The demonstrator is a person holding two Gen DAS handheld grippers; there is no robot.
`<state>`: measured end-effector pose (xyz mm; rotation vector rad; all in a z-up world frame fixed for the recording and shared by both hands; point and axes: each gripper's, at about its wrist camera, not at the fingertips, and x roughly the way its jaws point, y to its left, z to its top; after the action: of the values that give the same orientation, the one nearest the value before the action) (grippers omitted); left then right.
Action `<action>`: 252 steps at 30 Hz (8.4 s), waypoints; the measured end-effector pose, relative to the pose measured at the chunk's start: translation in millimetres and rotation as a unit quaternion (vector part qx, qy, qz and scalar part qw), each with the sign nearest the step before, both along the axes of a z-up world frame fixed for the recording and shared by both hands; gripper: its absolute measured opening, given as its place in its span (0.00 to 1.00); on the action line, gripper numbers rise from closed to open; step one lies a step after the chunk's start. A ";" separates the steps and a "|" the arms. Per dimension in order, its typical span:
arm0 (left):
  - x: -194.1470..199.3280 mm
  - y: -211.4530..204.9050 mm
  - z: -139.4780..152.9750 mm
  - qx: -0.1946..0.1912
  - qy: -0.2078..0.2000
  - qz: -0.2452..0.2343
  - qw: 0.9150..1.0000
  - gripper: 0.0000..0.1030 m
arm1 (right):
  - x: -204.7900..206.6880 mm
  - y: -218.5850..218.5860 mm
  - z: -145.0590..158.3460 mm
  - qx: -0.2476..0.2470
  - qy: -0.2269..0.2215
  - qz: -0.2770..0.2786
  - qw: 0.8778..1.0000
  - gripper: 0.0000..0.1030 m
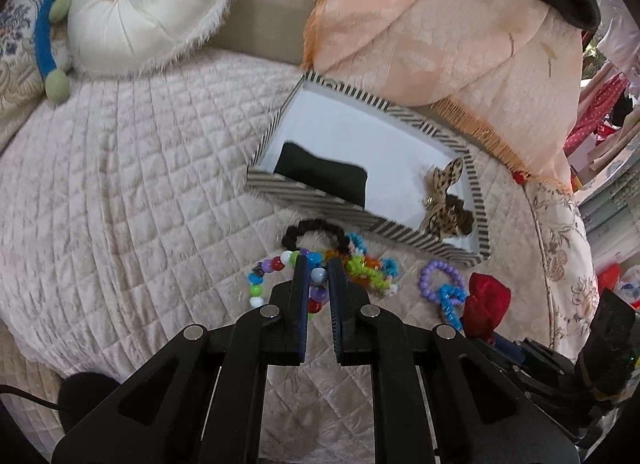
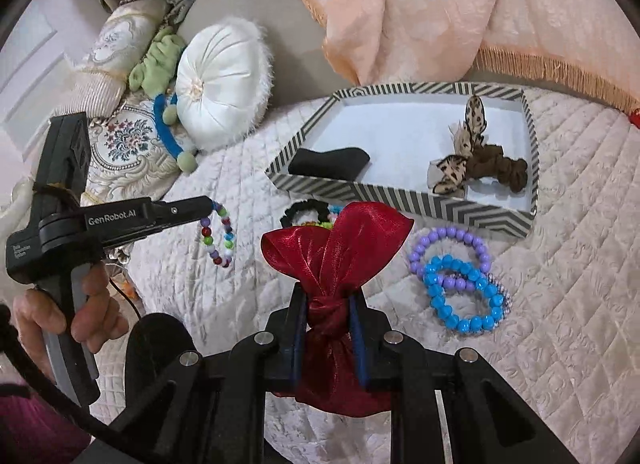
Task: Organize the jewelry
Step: 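Grasp the red satin bow with the right tool while the left tool grasps the multicolour beaded bracelet, then lower the red bow into the tray with the right tool while the left tool drops the bracelet there, then move both open tools back toward the remaining bracelets and hair ties, then grasp the blue bead bracelet with the right tool while the left tool grasps the black hair tie, then carry the blue bracelet over the tray with the right tool while the left tool carries the black hair tie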
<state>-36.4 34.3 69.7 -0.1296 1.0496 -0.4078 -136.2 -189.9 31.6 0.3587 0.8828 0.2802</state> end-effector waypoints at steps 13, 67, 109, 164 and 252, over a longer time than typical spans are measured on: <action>25.2 -21.1 26.8 0.015 -0.035 -0.005 0.999 0.08 | 23.8 -2.5 5.5 -0.002 0.003 -0.001 1.000 0.18; 195.6 -80.9 -65.9 0.091 0.023 0.017 0.995 0.08 | 203.8 -21.5 -64.1 -0.010 0.073 -0.065 0.995 0.18; 21.4 -43.8 -14.8 0.119 -0.055 0.030 0.991 0.30 | 48.7 -26.1 2.5 -0.054 0.041 -0.085 0.994 0.39; 72.1 -41.4 -94.9 0.062 0.100 0.055 0.992 0.37 | 14.4 -63.0 -46.3 -0.100 0.067 -0.064 0.991 0.29; 112.2 -93.3 -10.5 0.076 -0.013 -0.013 0.997 0.05 | 122.7 -60.3 29.0 -0.103 -0.004 -0.010 0.995 0.09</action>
<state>75.8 -59.0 59.2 0.0248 1.0532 -0.3514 -13.5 -250.2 60.5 0.1756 0.8912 0.1691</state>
